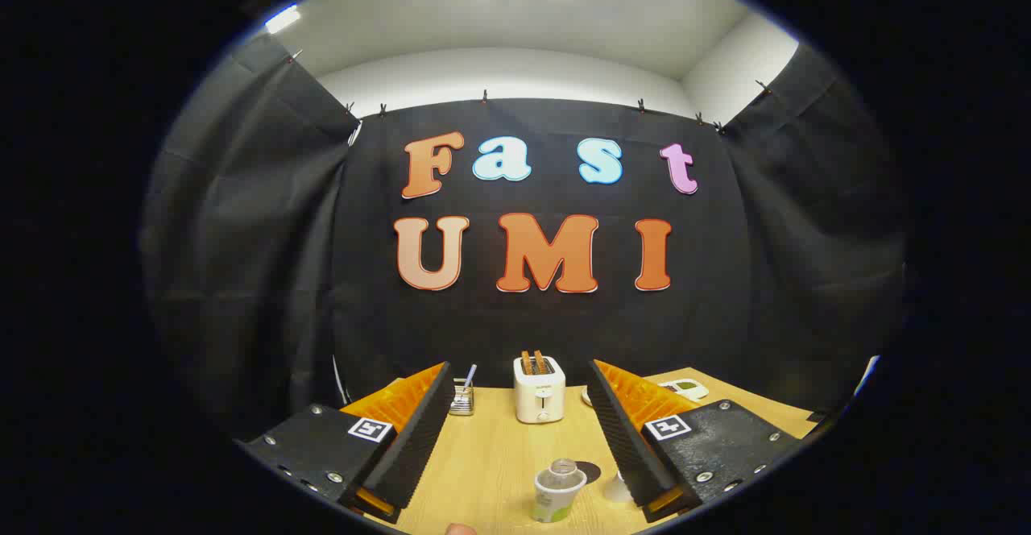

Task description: Take the bottle from table, then pour the juice into the cup, finally place the bottle on the coaster

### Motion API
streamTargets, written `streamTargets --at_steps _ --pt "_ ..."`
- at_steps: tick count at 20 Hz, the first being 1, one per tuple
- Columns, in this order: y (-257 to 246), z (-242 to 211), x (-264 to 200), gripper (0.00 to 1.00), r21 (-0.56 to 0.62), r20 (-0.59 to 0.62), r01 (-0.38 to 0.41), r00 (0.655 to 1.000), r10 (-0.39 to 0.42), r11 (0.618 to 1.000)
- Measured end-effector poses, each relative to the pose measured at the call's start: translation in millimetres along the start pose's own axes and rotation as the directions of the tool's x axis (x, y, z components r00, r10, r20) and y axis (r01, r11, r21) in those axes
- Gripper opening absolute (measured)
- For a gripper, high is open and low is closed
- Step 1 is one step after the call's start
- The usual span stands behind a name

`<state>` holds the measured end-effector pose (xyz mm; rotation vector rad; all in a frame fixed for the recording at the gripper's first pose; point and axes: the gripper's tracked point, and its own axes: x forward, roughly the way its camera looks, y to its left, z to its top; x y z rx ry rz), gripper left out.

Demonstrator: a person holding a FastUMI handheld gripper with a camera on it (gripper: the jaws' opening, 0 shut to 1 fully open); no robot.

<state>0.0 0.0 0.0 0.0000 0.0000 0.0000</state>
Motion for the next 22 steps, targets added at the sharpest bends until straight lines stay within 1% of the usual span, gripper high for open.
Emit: streamTargets --at_steps 3,5,9,12,15,19,22 --pt "6.1 5.3 -5.8 0.98 0.027 0.008 -0.041 0.999 0.041 0.999" --pt "3.9 7.8 -9.4 0.98 0.041 0.011 -0.047 0.999 0.047 0.998" --pt "-3.2 5.1 -11.9 0.98 0.030 0.005 -0.023 1.000 0.023 0.999" --pt "-11.7 3.4 -11.6 0.98 -0.005 -0.009 0.008 1.000 -0.008 1.000" --pt "-5.0 6.2 -12.0 0.98 0.018 -0.001 -0.023 1.000 0.023 1.000" --pt "-15.4 -3.2 -10.6 0.98 -0.006 -0.021 0.012 1.000 -0.012 1.000" --pt "-14.3 -11.8 -5.5 0.98 -0.007 -0.031 0.012 0.999 -0.012 1.000"
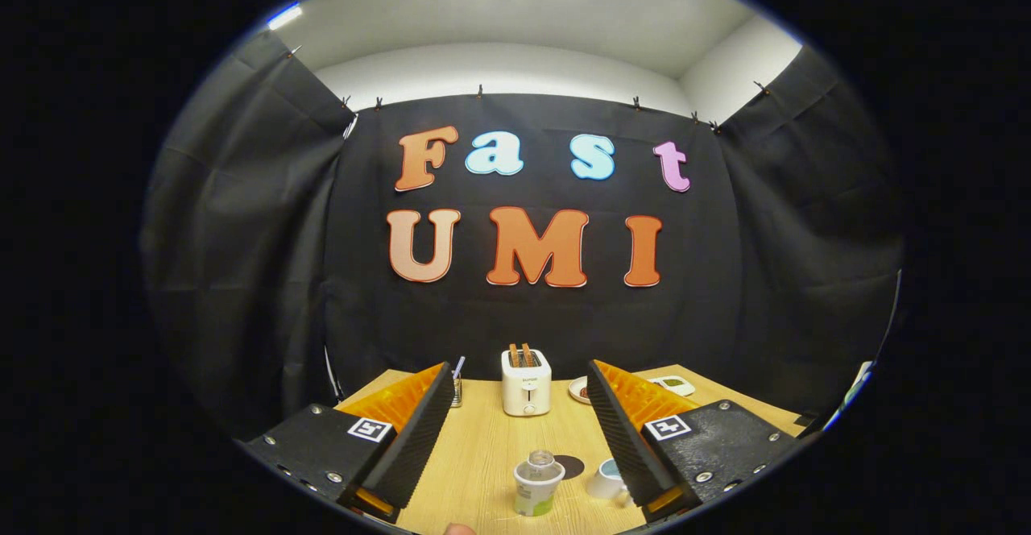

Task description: Take the bottle from table, then pour the juice into the cup, finally place the bottle on the coaster

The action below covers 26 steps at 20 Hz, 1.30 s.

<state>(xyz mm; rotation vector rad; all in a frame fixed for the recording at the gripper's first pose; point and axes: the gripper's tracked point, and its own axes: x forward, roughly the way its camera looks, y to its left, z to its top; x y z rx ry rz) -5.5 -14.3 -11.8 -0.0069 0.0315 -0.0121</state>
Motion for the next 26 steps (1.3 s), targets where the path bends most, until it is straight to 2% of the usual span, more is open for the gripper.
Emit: streamTargets --at_steps 5,13,16,26 --pt "1.7 -42.5 17.3 0.98 -0.036 -0.059 -0.003 0.998 0.001 0.999" --pt "3.9 -129.7 40.3 0.98 0.000 -0.192 -0.015 0.981 0.015 1.000" --pt "-4.7 -151.2 46.0 0.98 -0.023 -0.228 0.002 0.974 -0.007 1.000" --pt "-9.0 -218.3 54.3 0.99 0.029 -0.344 0.025 0.939 -0.014 0.999"
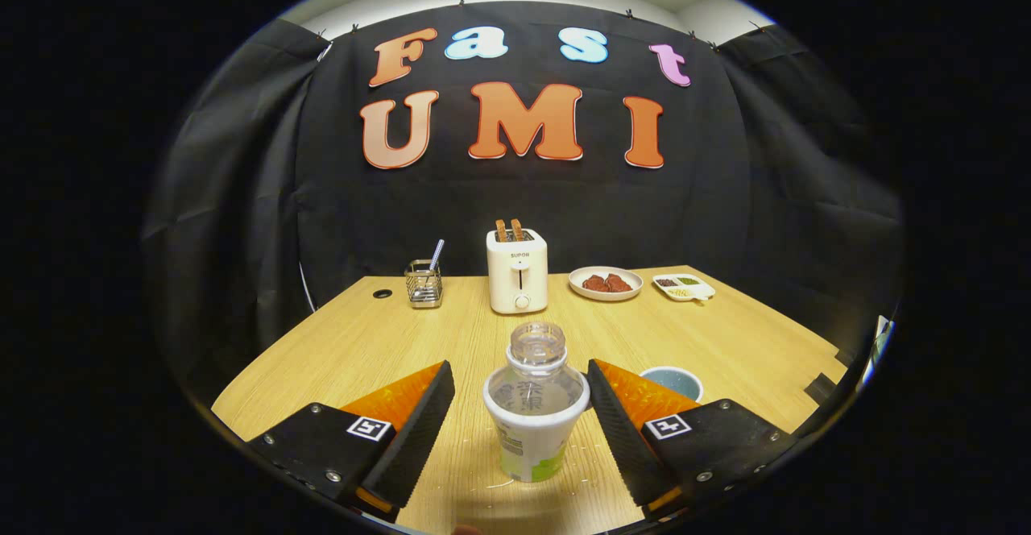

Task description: Take the bottle from table, then pour the juice into the cup, finally place the bottle on the coaster

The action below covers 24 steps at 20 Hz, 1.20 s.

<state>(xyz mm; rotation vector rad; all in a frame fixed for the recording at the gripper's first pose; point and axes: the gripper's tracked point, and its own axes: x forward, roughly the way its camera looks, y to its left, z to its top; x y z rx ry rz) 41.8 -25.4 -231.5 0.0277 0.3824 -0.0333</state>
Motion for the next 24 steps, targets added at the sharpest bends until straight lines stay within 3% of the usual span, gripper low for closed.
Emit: streamTargets --at_steps 10,11,13,15,20,24 --pt "-2.5 -52.8 24.7 0.98 0.012 -0.087 0.003 0.996 -0.002 1.000" --pt "-3.9 -56.3 27.2 0.92 0.014 -0.091 0.008 0.996 -0.007 1.000" --pt "-9.2 -53.7 26.9 0.65 0.048 -0.065 0.019 0.998 -0.016 0.999" --pt "-12.8 -53.5 32.1 0.58 0.114 -0.050 0.023 0.999 -0.018 0.993" --pt "-11.2 -49.0 32.6 0.57 0.191 -0.061 0.009 0.998 0.002 0.982" --pt "3.6 -37.0 30.8 0.57 0.304 -0.046 -0.049 0.997 0.066 0.951"
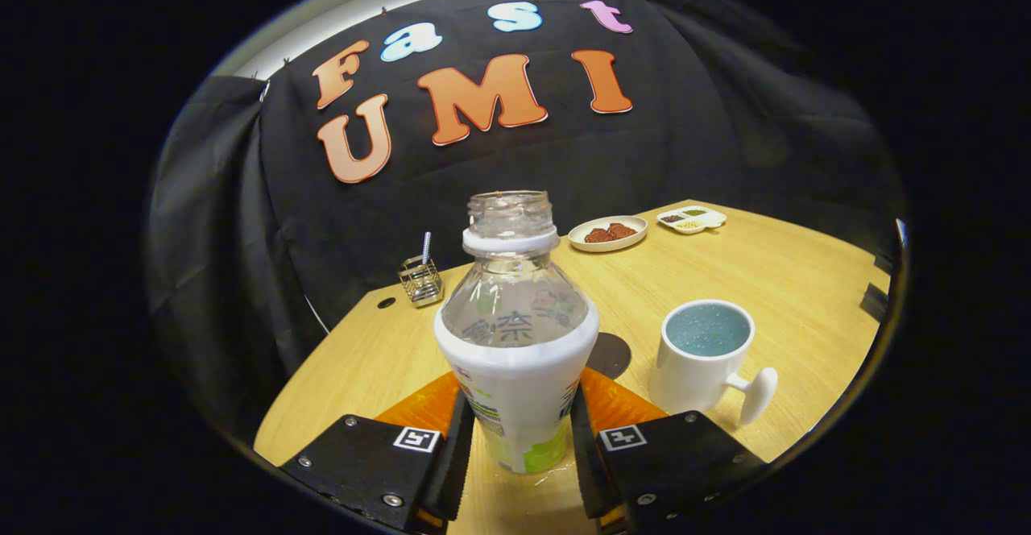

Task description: Take the bottle from table, then pour the juice into the cup, finally place the bottle on the coaster

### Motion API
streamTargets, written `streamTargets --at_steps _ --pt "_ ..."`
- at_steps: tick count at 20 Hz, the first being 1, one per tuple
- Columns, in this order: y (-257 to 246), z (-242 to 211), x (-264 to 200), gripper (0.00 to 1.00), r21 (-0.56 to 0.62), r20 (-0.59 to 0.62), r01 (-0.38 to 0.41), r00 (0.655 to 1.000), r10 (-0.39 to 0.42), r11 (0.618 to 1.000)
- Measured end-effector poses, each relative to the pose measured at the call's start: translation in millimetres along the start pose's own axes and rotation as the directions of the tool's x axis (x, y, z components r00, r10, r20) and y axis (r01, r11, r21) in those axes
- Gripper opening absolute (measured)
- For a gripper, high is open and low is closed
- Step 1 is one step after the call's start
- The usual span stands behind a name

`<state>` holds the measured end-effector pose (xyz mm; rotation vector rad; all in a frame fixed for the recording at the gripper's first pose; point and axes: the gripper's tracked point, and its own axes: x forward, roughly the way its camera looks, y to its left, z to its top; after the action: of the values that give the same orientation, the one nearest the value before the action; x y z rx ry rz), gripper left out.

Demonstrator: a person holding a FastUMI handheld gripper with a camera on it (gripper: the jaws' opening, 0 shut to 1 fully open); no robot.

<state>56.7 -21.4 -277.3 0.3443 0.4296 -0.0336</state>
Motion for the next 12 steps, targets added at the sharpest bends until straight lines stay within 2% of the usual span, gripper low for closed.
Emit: streamTargets --at_steps 6,12 --pt "17.7 12.6 3.5 0.57 0.193 0.015 -0.078 0.997 0.076 0.978" --pt "17.5 18.7 9.9 0.57 0.412 0.017 -0.111 0.993 0.114 0.904"
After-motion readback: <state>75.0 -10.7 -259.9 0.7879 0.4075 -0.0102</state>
